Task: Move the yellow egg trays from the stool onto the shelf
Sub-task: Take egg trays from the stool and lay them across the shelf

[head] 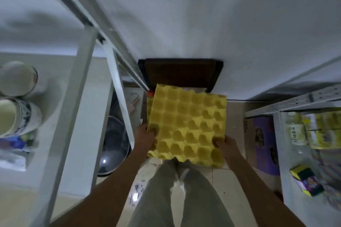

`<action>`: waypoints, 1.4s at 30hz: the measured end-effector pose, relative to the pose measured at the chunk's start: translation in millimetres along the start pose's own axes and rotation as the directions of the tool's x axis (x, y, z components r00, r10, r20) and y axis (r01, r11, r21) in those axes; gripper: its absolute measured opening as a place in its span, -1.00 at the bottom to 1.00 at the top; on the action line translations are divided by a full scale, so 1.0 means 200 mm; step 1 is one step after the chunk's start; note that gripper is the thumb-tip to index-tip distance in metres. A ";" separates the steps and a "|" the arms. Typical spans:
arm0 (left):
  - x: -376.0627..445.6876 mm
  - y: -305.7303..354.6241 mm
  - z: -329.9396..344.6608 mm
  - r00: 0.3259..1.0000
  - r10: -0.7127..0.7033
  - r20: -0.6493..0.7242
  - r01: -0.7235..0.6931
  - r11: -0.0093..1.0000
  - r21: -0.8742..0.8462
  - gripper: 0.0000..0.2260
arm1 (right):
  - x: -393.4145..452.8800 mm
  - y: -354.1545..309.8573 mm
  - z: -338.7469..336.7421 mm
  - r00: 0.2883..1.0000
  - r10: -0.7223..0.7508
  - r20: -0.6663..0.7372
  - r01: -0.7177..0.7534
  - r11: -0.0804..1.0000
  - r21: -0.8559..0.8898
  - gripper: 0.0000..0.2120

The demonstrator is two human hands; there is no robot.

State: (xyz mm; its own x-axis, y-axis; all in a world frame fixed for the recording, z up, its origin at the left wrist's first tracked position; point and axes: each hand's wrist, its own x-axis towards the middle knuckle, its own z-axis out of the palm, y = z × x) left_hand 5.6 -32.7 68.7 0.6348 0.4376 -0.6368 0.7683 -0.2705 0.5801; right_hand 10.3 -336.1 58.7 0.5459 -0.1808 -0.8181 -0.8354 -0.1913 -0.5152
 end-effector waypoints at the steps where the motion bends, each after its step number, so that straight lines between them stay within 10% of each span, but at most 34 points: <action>1: -0.04 0.03 0.01 1.000 0.012 0.013 -0.013 0.999 0.037 -0.89 | -0.06 0.02 -0.05 1.000 0.010 -0.013 -0.010 1.000 0.000 -0.86; 8: -0.34 0.20 0.12 0.959 0.214 0.186 -0.255 0.936 0.241 -0.82 | -0.57 0.30 -0.30 0.988 -0.017 -0.153 0.037 0.990 0.133 -0.82; 16: -0.97 0.32 0.32 0.713 0.533 0.455 -0.674 0.701 0.235 -0.80 | -1.34 0.76 -0.45 0.853 0.186 -0.488 0.027 0.917 0.397 -0.81; 28: -1.75 0.69 0.73 0.452 0.528 0.719 -0.861 0.468 0.198 -0.86 | -1.97 1.05 -0.83 0.620 0.350 -0.702 0.134 0.835 0.534 -0.84; 42: -1.91 1.19 1.28 0.387 0.509 0.769 -0.896 0.403 0.185 -0.71 | -1.68 0.90 -1.52 0.660 0.246 -0.710 0.269 0.805 0.529 -0.83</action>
State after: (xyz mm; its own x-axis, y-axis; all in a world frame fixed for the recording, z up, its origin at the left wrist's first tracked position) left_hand -33.2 -483.3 319.5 0.6994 -0.6275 -0.3422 -0.2446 -0.6600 0.7104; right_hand -304.4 -602.4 317.2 0.1997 -0.8514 -0.4851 -0.5591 0.3075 -0.7699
